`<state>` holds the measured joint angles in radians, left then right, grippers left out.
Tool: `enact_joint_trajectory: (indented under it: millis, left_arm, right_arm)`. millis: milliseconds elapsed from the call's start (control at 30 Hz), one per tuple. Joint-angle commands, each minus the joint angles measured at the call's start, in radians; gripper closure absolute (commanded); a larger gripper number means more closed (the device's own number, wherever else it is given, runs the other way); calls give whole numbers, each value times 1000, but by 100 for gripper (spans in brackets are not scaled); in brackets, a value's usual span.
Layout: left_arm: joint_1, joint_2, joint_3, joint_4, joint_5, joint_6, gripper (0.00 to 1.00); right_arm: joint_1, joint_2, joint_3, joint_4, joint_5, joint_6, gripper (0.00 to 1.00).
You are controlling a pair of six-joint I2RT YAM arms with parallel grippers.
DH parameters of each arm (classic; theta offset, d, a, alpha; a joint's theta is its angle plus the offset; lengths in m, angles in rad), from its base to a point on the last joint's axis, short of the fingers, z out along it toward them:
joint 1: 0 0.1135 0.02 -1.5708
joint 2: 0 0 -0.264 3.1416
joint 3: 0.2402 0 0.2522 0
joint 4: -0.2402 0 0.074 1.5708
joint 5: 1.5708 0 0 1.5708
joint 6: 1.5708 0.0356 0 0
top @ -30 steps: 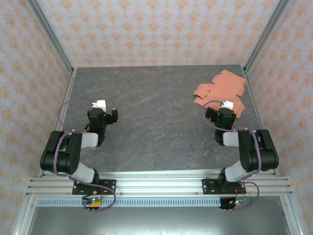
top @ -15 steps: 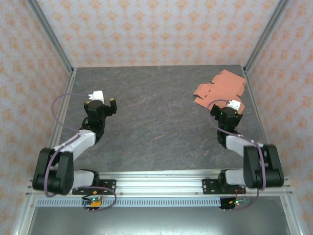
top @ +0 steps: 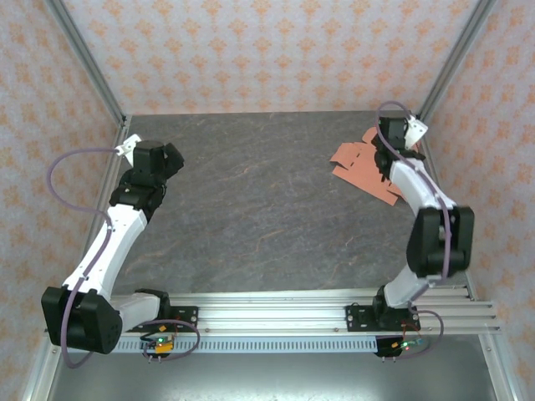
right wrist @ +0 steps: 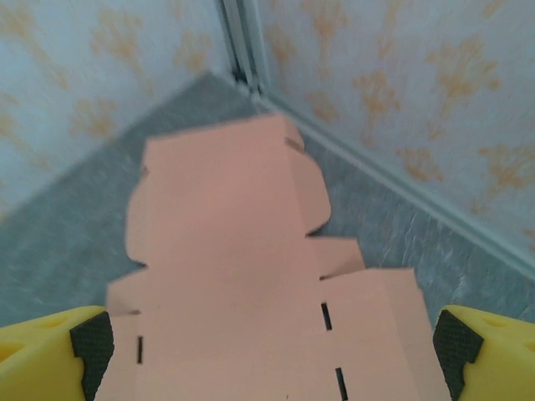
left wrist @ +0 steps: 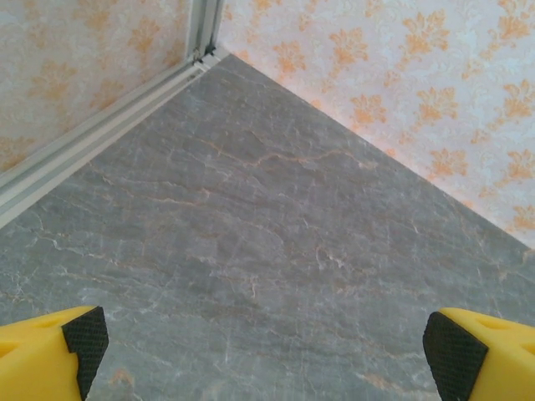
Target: Fold the paper box
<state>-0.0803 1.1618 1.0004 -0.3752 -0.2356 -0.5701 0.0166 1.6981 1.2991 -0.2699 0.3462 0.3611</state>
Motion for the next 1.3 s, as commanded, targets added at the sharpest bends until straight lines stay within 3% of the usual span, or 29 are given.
enact_joint_trajectory:
  millis: [0, 100, 200, 367, 533, 800, 1033, 1133, 1267]
  left_arm:
    - [-15, -7, -11, -91, 57, -8, 0]
    - [-18, -26, -44, -38, 138, -14, 0]
    - [-66, -36, -51, -3, 222, 73, 0]
    - [-79, -40, -10, -113, 245, 98, 0]
    - [-79, -97, -33, -147, 198, 115, 0]
    - [-79, -83, -21, -160, 236, 103, 0]
    - [-79, -70, -23, -135, 255, 85, 0]
    - [-79, -89, -50, -118, 234, 71, 0]
    - [-79, -92, -70, -84, 237, 64, 0]
  right_arm:
    - [-2, 132, 133, -243, -102, 20, 1]
    - [-2, 262, 279, -293, -231, -21, 1]
    - [-3, 350, 347, -235, -431, -72, 1]
    - [2, 473, 440, -149, -657, -40, 1]
    - [20, 570, 606, -227, -667, -100, 1]
    - [20, 662, 730, -253, -629, -170, 1]
    - [20, 782, 881, -317, -687, -197, 1]
    - [25, 780, 872, -327, -759, -153, 1]
    - [49, 713, 716, -264, -870, -77, 0]
